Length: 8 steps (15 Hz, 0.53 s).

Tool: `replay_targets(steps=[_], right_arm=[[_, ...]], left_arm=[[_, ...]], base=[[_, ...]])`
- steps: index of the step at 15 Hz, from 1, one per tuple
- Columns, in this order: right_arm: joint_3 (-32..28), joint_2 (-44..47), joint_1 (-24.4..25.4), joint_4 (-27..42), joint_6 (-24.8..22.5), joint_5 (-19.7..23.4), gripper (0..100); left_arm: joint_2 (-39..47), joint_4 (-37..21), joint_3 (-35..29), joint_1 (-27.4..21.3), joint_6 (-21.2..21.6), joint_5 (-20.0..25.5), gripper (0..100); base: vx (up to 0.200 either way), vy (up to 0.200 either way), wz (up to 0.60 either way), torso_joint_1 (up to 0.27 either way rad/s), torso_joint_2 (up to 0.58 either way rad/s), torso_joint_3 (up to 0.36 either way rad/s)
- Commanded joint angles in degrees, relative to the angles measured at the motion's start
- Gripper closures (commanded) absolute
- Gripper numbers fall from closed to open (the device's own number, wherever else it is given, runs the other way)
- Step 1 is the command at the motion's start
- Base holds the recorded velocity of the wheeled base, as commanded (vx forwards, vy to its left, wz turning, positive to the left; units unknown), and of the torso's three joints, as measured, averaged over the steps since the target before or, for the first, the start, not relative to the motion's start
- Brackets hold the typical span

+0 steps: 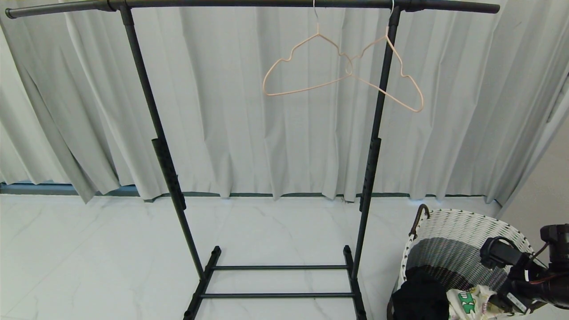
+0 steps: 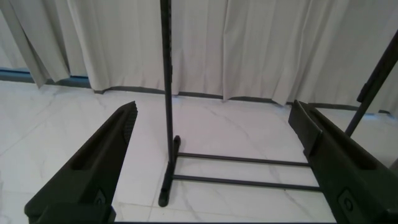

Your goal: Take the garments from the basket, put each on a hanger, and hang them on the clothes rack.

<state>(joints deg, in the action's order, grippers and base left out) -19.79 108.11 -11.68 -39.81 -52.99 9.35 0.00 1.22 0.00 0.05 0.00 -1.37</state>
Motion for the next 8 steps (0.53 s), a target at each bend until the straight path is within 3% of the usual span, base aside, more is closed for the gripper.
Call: replay_targets(steps=[1, 8], right_arm=[[0.0, 2.8, 0.0, -0.3, 0.0, 0.1, 0], [0.2, -1.9, 0.0, -1.1, 1.4, 1.1, 0]], left_arm=[[0.0, 0.0, 0.0, 0.0, 0.0, 0.0, 0], [0.0, 0.0, 0.0, 0.0, -0.1, 0.0, 0]], base=[[0.000, 0.000, 0.00, 0.000, 0.00, 0.000], [0.000, 0.000, 0.00, 0.000, 0.00, 0.000]])
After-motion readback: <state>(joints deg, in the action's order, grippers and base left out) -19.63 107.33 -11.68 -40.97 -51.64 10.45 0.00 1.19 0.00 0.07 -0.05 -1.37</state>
